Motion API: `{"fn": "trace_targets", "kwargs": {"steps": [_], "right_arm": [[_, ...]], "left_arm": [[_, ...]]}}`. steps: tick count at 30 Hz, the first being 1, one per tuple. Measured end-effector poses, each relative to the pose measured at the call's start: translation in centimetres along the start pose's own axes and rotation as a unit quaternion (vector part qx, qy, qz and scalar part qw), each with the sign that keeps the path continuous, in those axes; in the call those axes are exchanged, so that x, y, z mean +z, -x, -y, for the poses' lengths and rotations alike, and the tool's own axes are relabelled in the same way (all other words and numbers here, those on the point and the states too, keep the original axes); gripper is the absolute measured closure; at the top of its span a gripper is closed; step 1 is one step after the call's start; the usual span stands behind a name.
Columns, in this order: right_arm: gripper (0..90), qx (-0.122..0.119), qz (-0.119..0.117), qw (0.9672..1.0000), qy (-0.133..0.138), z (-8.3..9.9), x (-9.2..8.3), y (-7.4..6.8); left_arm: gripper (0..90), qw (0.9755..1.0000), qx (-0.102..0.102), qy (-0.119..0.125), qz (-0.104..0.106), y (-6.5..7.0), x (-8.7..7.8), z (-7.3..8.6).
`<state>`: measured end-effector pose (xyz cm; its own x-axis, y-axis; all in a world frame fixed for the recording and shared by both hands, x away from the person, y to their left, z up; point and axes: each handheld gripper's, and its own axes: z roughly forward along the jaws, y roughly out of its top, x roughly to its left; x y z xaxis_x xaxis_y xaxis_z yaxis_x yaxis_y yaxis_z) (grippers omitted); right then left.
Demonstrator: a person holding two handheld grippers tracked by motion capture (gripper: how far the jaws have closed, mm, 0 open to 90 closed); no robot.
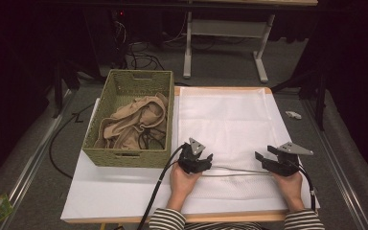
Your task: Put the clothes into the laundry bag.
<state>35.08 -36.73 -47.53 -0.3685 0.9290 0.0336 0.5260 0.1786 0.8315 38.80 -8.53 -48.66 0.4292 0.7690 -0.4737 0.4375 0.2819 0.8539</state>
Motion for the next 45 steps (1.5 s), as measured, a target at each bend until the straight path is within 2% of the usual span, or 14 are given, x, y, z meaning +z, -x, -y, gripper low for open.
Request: {"fn": "trace_targets", "kwargs": {"steps": [7,14,18,23,31,32,35,41,45], "right_arm": [[36.6,-0.003,0.000,1.0000,0.000,0.0,0.0,0.1],[36.5,-0.002,0.000,1.0000,-0.001,0.0,0.1,0.0],[36.5,-0.001,0.002,1.0000,-0.003,0.0,0.1,0.0],[36.5,-0.001,0.002,1.0000,-0.006,-0.1,0.1,0.0],[36.5,-0.004,0.002,1.0000,-0.007,-0.1,0.1,0.0],[36.5,-0.005,0.003,1.0000,-0.007,-0.1,0.1,0.0],[36.5,-0.006,0.003,1.0000,-0.007,-0.1,0.1,-0.1],[36.5,-0.005,0.004,1.0000,-0.007,-0.1,0.1,-0.1],[36.5,-0.007,0.003,0.9999,-0.007,-0.1,0.1,-0.1]], "left_arm": [[36.4,1.0000,0.002,0.004,0.000,0.1,0.0,0.0],[35.2,1.0000,0.000,-0.003,0.006,0.0,0.0,0.0],[34.5,0.9999,0.008,-0.012,0.002,0.1,0.2,0.1],[34.7,0.9998,0.012,-0.012,0.008,0.2,0.1,0.1],[32.6,0.9997,0.016,-0.015,-0.002,0.2,-0.1,-0.1],[32.0,0.9999,0.012,-0.005,-0.001,0.4,-0.2,-0.4],[31.1,0.9999,0.016,0.005,-0.001,0.6,-0.4,-0.6],[29.3,0.9997,0.023,0.001,0.002,1.0,-1.0,-1.1],[27.4,0.9999,0.014,0.004,0.000,0.9,-1.2,-1.5]]}}
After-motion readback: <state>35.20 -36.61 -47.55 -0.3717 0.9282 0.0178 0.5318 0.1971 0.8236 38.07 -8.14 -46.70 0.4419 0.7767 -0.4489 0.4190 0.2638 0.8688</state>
